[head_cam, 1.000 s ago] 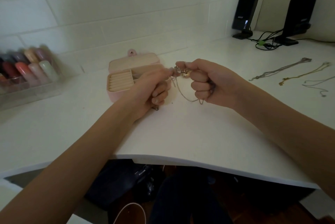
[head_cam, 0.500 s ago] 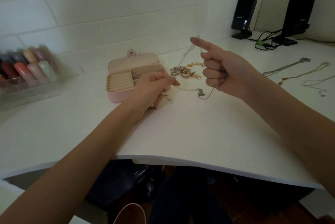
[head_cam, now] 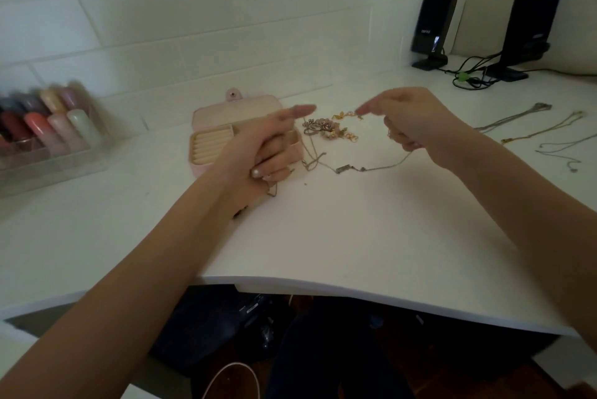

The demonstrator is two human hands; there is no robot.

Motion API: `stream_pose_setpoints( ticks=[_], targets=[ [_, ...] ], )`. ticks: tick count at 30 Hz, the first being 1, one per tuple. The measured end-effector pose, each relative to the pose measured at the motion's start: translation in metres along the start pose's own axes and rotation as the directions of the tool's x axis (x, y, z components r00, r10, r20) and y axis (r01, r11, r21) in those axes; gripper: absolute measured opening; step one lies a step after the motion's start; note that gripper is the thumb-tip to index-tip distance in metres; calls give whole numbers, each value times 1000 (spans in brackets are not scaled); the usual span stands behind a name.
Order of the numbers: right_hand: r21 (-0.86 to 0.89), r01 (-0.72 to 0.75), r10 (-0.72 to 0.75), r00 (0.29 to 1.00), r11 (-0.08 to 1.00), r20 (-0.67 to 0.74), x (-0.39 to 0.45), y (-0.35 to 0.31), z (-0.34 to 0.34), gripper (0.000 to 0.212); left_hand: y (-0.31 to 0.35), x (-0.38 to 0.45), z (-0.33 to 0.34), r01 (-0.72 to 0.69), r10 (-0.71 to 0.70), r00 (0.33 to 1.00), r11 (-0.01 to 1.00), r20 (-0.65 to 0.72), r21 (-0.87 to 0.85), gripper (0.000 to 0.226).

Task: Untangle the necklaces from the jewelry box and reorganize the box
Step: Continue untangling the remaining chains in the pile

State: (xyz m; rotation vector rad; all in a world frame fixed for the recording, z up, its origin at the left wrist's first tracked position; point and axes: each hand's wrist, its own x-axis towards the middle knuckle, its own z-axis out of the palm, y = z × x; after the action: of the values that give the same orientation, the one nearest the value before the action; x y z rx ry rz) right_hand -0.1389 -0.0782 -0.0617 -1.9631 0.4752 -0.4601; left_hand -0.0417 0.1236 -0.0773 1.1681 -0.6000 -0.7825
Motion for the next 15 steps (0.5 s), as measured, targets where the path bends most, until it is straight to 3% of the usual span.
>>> stream_pose_setpoints(
  ticks=[2, 6, 8, 10, 13, 15],
  targets=[
    [-228, 16, -14, 1000, 973, 8, 0, 2, 2, 18, 3, 0, -3, 13, -7, 999, 993, 51, -117, 33],
    [-472, 138, -110, 990, 871, 86, 0, 6, 9, 14, 3, 0, -3, 7, 0, 998, 994, 67, -111, 36],
    [-433, 241, -188, 969, 869, 162, -4, 5, 16, 16, 3, 0, -2, 6, 2, 997, 995, 78, -103, 38],
    [-286, 316, -255, 939, 904, 232, -11, 1, 27, 15, 3, 1, -3, 11, -1, 995, 995, 95, -103, 38],
    [-151, 386, -329, 895, 910, 302, -20, -2, 48, 5, 2, 1, 0, 29, -14, 991, 994, 136, -104, 41],
    [-115, 435, -381, 867, 893, 322, -22, -3, 56, 13, 2, 0, 2, 32, -17, 988, 995, 153, -94, 41]
  ],
)
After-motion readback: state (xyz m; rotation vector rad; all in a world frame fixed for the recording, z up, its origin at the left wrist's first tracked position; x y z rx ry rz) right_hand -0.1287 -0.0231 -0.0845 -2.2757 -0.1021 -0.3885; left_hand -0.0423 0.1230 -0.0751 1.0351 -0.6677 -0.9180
